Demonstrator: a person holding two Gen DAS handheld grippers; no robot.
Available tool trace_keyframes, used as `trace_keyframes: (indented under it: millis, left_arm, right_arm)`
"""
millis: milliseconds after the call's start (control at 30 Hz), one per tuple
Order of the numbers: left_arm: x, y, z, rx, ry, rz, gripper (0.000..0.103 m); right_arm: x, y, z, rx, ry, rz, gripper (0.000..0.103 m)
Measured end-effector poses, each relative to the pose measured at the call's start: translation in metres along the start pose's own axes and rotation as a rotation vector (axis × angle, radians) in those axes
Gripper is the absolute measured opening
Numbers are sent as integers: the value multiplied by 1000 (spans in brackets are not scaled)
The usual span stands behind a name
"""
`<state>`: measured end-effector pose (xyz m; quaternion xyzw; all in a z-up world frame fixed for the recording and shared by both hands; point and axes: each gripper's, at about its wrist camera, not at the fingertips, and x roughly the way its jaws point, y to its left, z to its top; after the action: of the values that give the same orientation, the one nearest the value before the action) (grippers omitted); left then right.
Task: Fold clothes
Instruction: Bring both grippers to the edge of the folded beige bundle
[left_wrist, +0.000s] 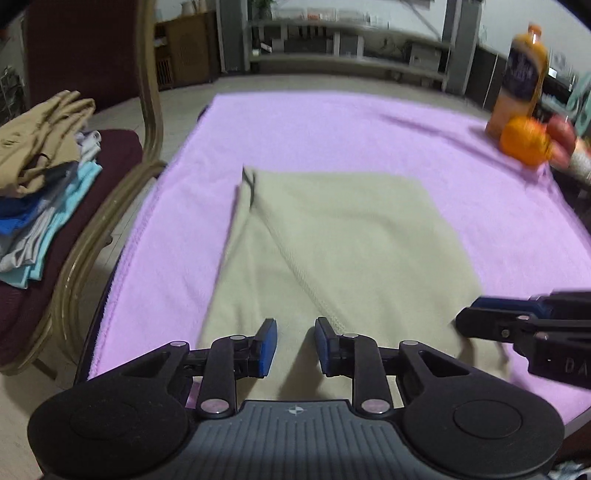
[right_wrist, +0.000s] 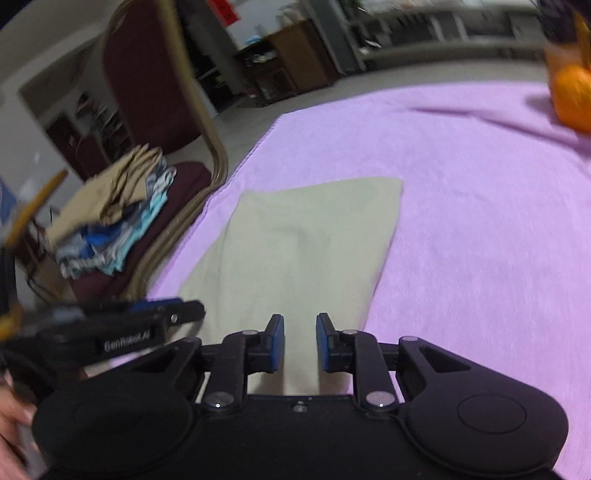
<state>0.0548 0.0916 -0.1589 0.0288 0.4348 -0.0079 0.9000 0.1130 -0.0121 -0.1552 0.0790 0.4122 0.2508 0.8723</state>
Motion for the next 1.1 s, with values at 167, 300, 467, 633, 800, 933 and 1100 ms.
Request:
trace_keyframes:
  millis: [167,300,467,633,800,933,1100]
  left_arm:
    - [-10,0,-12,23,25,13,30]
    - [-25,1,-30,13,72,-6,27]
    - [-47,-12,-46,20,26,-92,23]
    - [-41,-33,-47,92,26,-150,23]
    - [-31,-50,-50,163,42,-183,25]
    - [-36,-52,-53,191,59,-186,24]
    - [-66,-27,-54,127,41,-289,23]
  right_arm:
    - [-6,9,-17,-140,26,-96,17]
    - [-22,-5,-35,-31,150,-122,18]
    - [-56,-10,-44,42,105,-114,18]
    - [-64,3,-35,21,14,43,18]
    - [-37,15,-37,-38,75,90,18]
    - [-35,16,-40,-39,138,71,12]
    - [-38,16,-43,-32,203,54,13]
